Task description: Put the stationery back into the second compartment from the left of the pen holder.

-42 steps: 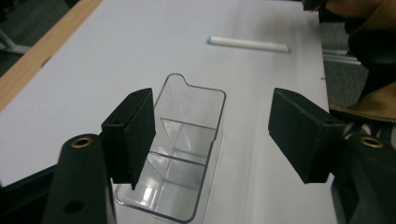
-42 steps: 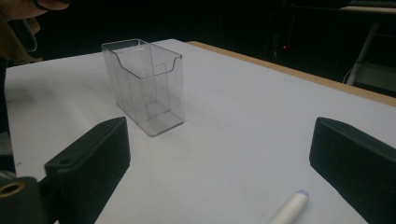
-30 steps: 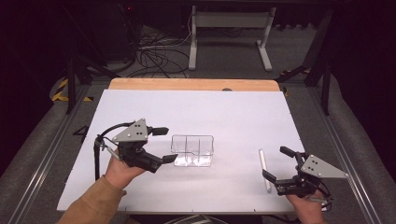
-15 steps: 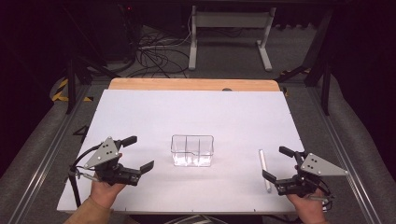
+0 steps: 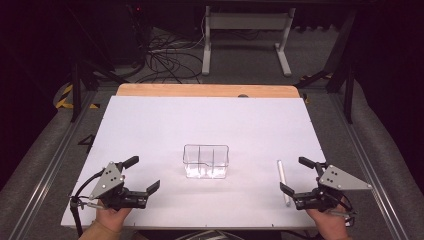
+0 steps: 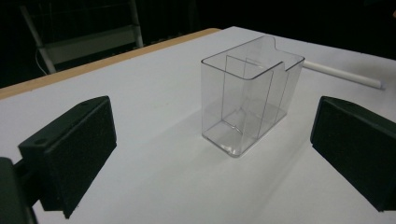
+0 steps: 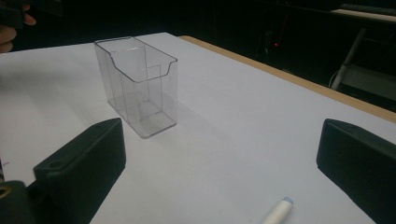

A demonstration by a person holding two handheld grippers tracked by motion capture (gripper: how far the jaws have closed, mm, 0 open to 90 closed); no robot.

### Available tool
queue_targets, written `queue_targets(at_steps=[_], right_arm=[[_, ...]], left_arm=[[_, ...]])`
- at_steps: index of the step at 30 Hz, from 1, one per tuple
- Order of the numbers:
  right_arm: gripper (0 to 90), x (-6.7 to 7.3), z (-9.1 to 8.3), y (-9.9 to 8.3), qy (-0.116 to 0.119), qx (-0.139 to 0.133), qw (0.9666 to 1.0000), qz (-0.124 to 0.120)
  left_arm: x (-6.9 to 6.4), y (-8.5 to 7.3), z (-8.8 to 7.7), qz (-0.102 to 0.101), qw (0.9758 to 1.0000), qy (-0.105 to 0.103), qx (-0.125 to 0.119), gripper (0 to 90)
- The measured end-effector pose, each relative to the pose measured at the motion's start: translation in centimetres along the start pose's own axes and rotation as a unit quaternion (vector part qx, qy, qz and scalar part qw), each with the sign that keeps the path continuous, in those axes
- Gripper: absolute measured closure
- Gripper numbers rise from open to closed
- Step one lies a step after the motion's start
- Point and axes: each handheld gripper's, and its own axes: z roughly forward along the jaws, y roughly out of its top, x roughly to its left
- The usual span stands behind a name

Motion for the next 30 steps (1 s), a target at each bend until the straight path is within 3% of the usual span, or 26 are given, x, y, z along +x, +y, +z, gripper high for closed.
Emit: queue_targets(at_steps=[6, 7, 10, 13, 16, 19, 23, 25, 28, 30], right_arm=[[6.8, 0.1, -0.3, 0.6, -0.021, 0.012, 0.9997, 0.003], [10.5, 0.2, -0.4, 0.6, -0.028, 0.016, 0.9994, 0.015], [11.3, 0.2, -0.3, 0.9, -0.022, 0.029, 0.9992, 0.018], [13.3, 0.4, -0.2, 1.2, -0.037, 0.031, 0.9987, 0.017], [8.8, 0.6, 0.0, 1.5, -0.041, 0.034, 0.9975, 0.047], [10.8, 0.4, 0.6, 2.0, -0.048, 0.064, 0.9936, 0.079], [12.2, 0.5, 1.2, 2.3, -0.089, 0.078, 0.9889, 0.090], [6.8, 0.4, 1.6, 2.6, -0.100, 0.100, 0.9842, 0.106], [2.6, -0.2, 1.9, 2.9, -0.093, 0.115, 0.9779, 0.148], [2.5, -0.3, 2.2, 3.1, -0.101, 0.131, 0.9736, 0.157]], left_arm=[[0.2, -0.1, -0.2, -0.007, 1.0000, -0.001, -0.006, 1.2], [0.3, -0.2, -0.3, -0.008, 1.0000, -0.002, -0.005, 1.2], [0.3, -0.2, -0.4, -0.009, 1.0000, -0.002, -0.003, 1.2], [0.4, -0.2, -0.5, -0.011, 0.9999, 0.000, -0.008, 1.3], [0.5, -0.3, -0.5, -0.023, 0.9997, -0.001, -0.009, 1.6], [0.7, -0.4, -0.5, -0.029, 0.9995, -0.004, -0.012, 1.6], [0.6, -0.4, -0.6, -0.025, 0.9996, 0.000, -0.015, 1.7], [0.6, -0.4, -0.6, -0.022, 0.9997, 0.002, -0.014, 2.0], [0.5, -0.4, -0.6, -0.018, 0.9998, 0.005, -0.009, 2.3], [0.5, -0.4, -0.6, -0.020, 0.9997, 0.004, -0.012, 2.3]])
